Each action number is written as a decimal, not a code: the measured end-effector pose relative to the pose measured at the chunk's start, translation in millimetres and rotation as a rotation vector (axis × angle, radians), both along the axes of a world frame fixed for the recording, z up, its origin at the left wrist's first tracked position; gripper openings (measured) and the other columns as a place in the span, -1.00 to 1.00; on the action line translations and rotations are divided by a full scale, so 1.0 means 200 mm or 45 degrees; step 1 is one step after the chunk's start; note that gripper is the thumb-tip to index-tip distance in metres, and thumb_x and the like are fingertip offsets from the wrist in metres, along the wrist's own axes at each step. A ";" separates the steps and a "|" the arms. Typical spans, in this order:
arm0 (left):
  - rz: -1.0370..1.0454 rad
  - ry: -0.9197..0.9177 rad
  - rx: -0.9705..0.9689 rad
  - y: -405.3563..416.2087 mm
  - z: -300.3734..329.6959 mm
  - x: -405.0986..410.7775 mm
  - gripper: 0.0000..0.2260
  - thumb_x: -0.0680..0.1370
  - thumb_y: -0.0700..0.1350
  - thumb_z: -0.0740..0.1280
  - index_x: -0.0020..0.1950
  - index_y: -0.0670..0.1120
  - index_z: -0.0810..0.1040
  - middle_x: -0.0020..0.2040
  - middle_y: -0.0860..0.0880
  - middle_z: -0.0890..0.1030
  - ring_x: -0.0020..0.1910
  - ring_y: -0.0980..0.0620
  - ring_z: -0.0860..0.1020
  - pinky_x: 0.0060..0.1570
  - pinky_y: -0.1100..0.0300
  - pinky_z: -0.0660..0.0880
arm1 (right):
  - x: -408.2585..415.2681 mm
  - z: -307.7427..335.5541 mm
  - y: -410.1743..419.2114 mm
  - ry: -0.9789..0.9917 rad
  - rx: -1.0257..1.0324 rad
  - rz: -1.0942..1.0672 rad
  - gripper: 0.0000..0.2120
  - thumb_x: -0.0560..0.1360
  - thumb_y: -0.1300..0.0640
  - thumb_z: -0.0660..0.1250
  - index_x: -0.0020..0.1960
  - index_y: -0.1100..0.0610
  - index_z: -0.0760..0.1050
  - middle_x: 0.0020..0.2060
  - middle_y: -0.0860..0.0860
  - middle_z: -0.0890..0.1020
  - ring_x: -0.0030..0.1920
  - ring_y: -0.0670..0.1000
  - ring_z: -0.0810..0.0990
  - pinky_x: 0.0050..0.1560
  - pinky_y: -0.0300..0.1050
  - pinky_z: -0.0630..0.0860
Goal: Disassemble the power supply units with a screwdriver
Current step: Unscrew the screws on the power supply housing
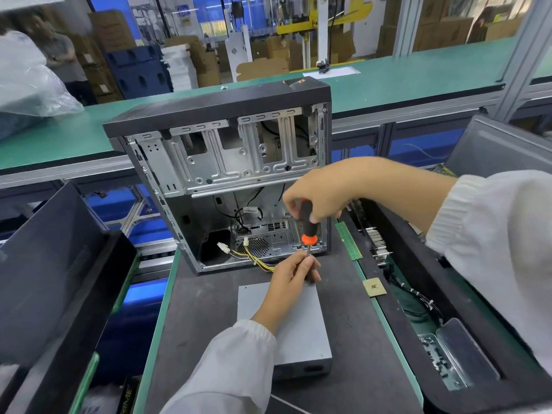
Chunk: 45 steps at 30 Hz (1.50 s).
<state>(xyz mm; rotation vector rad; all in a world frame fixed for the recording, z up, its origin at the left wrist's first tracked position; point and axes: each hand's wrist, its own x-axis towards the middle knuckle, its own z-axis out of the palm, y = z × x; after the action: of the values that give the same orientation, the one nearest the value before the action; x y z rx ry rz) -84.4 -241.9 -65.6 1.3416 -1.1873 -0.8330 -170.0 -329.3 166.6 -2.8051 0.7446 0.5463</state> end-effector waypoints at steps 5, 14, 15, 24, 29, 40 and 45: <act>-0.018 -0.014 0.006 0.00 0.00 0.00 -0.78 0.67 -0.16 0.17 -0.10 -0.16 0.53 -0.25 -0.14 0.63 -0.25 0.08 0.57 -0.21 0.31 0.48 | -0.02 0.02 0.02 -0.095 0.048 -0.055 -0.43 0.41 -0.25 0.39 0.27 0.04 0.34 -0.14 -0.03 0.47 -0.35 -0.01 0.61 -0.29 -0.12 0.58; -0.004 0.025 0.016 0.00 0.01 0.00 -0.79 0.67 -0.18 0.17 -0.09 -0.11 0.54 -0.26 -0.12 0.63 -0.32 0.12 0.53 -0.22 0.27 0.46 | 0.00 -0.01 0.02 -0.068 -0.020 -0.084 -0.94 0.57 0.16 0.28 0.03 0.12 0.45 -0.26 0.04 0.59 -0.45 -0.06 0.58 -0.46 -0.23 0.54; -0.011 0.030 0.021 0.00 0.02 0.00 -0.80 0.67 -0.19 0.17 -0.06 -0.12 0.55 -0.25 -0.12 0.64 -0.32 0.14 0.54 -0.22 0.28 0.47 | 0.00 -0.01 0.01 -0.089 0.021 -0.069 -0.89 0.55 0.25 0.29 0.04 0.09 0.45 -0.12 0.06 0.55 -0.39 -0.06 0.58 -0.47 -0.25 0.53; -0.098 -0.194 0.272 0.03 0.08 0.19 -0.87 0.55 -0.26 0.38 0.08 -0.13 0.63 -0.07 0.01 0.66 -0.11 0.19 0.60 -0.07 0.35 0.47 | -0.02 -0.01 0.01 -0.135 -0.019 -0.021 -0.81 0.54 0.31 0.28 0.06 0.05 0.46 -0.01 0.06 0.49 -0.40 -0.07 0.54 -0.50 -0.29 0.44; -0.159 -0.347 0.343 0.04 0.10 0.22 -0.84 0.47 -0.21 0.49 0.04 -0.15 0.67 -0.02 0.01 0.66 -0.03 0.15 0.63 0.08 0.31 0.51 | -0.02 0.01 0.00 -0.144 -0.028 -0.021 -0.80 0.54 0.32 0.27 0.08 0.07 0.46 -0.02 0.06 0.46 -0.37 -0.02 0.57 -0.46 -0.27 0.46; 0.070 -0.315 0.280 0.05 0.10 0.13 -0.93 0.47 -0.24 0.48 -0.17 -0.12 0.62 -0.17 -0.09 0.68 -0.21 0.10 0.59 -0.17 0.34 0.49 | -0.05 0.07 -0.01 -0.188 -0.030 -0.016 -0.80 0.54 0.29 0.27 0.10 0.06 0.49 -0.08 0.05 0.52 -0.45 -0.08 0.56 -0.43 -0.24 0.52; 0.216 -0.384 0.249 0.14 0.16 0.20 -0.91 0.49 -0.24 0.46 -0.18 -0.11 0.60 -0.20 -0.02 0.64 -0.20 0.10 0.57 -0.06 0.22 0.51 | 0.01 0.12 0.06 -0.213 -0.035 0.026 -0.84 0.56 0.25 0.26 0.07 0.02 0.45 -0.11 0.01 0.51 -0.46 -0.06 0.60 -0.33 -0.18 0.52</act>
<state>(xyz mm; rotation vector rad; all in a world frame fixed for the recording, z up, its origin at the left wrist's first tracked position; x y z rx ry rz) -44.0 -213.1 -33.0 1.7497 -1.2237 -0.6525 -167.8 -317.3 189.7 -2.8420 0.6953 0.3017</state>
